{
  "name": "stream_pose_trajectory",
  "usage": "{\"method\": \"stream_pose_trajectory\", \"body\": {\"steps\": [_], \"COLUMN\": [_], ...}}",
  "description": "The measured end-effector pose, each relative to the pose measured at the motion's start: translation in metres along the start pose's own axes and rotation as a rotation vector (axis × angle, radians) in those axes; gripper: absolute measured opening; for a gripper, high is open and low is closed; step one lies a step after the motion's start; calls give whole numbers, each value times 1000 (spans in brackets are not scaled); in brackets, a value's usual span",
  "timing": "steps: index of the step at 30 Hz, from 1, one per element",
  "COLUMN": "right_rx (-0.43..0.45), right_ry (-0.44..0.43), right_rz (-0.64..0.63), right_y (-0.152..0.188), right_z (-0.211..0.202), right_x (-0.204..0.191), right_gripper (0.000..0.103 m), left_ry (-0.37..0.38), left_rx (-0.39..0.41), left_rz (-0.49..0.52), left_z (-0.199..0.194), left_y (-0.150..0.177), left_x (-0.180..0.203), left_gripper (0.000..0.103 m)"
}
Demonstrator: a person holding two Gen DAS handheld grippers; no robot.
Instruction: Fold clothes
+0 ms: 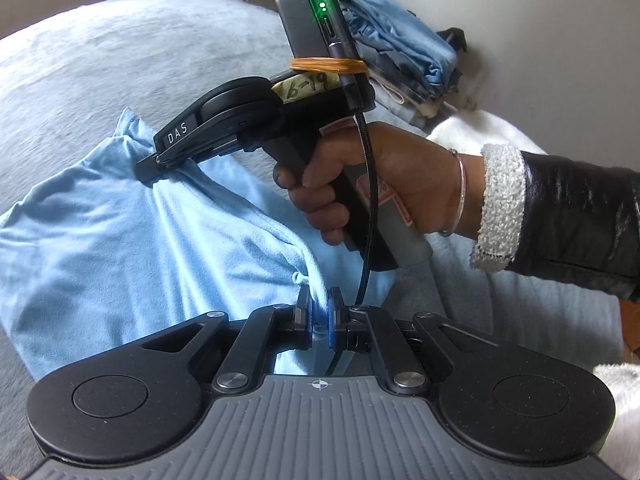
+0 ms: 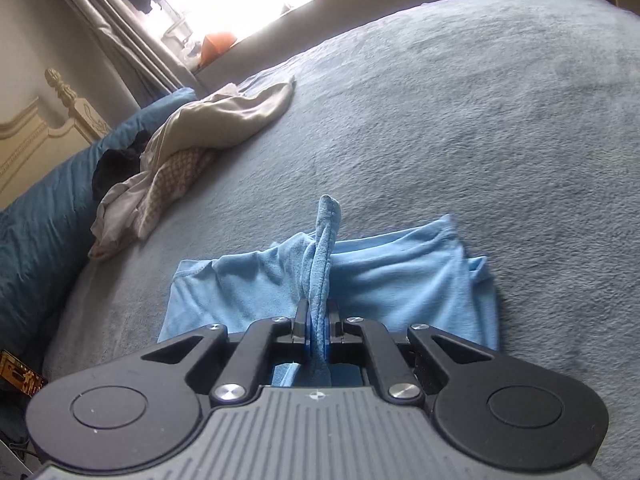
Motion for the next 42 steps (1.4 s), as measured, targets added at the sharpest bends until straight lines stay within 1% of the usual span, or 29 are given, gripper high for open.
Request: {"method": "stream_pose_trajectory", "body": {"steps": [6, 13, 17, 20, 22, 23, 25, 27, 29, 31, 32, 33, 34, 37, 40, 42], "right_rx": [14, 26, 15, -5, -4, 4, 20, 39, 43, 37, 34, 27, 20, -2, -14, -6], "right_ry": [-20, -32, -38, -75, -103, -110, -123, -122, -145, -167, -173, -175, -175, -170, -157, -149], "right_rz": [26, 54, 70, 151, 217, 240, 285, 336, 408, 473, 497, 516, 534, 572, 591, 589], "right_y": [0, 1, 3, 5, 8, 11, 16, 26, 41, 58, 67, 75, 84, 103, 115, 117], "right_z": [-6, -6, -4, -6, -17, -26, -44, -67, -88, -104, -111, -114, -117, -117, -117, -122], "right_x": [24, 36, 42, 52, 62, 66, 75, 83, 88, 89, 89, 89, 88, 86, 85, 83], "right_gripper": [5, 4, 4, 8, 19, 22, 36, 40, 42, 44, 45, 45, 45, 45, 45, 45], "left_ry": [8, 8, 4, 3, 8, 12, 20, 29, 37, 40, 41, 48, 54, 71, 83, 88], "left_rx": [-23, -31, -42, -47, -41, -37, -28, -24, -27, -37, -45, -55, -61, -49, -32, -21], "left_rz": [-18, -39, -38, -37, -39, -44, -54, -62, -66, -72, -76, -79, -78, -41, 15, 44], "left_z": [14, 23, 27, 32, 32, 32, 31, 31, 34, 39, 43, 47, 49, 47, 38, 24], "left_y": [-6, -15, -13, -10, -10, -10, -11, -11, -10, -9, -8, -6, -5, -3, -1, 2], "left_x": [7, 7, 6, 7, 6, 6, 4, 4, 4, 6, 7, 8, 8, 14, 20, 17], "left_gripper": [5, 5, 5, 5, 5, 5, 5, 5, 5, 9, 13, 26, 38, 48, 49, 50]}}
Point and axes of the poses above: each gripper's, at about its wrist camera, not at the fingertips, and z roughly the way its jaws point, x to its right, y to its underside, the point moved 6 cm from there along z, roughly the way its jaws point, and after that the axes turned 3 degrees about -z, right-handed, at the moved point
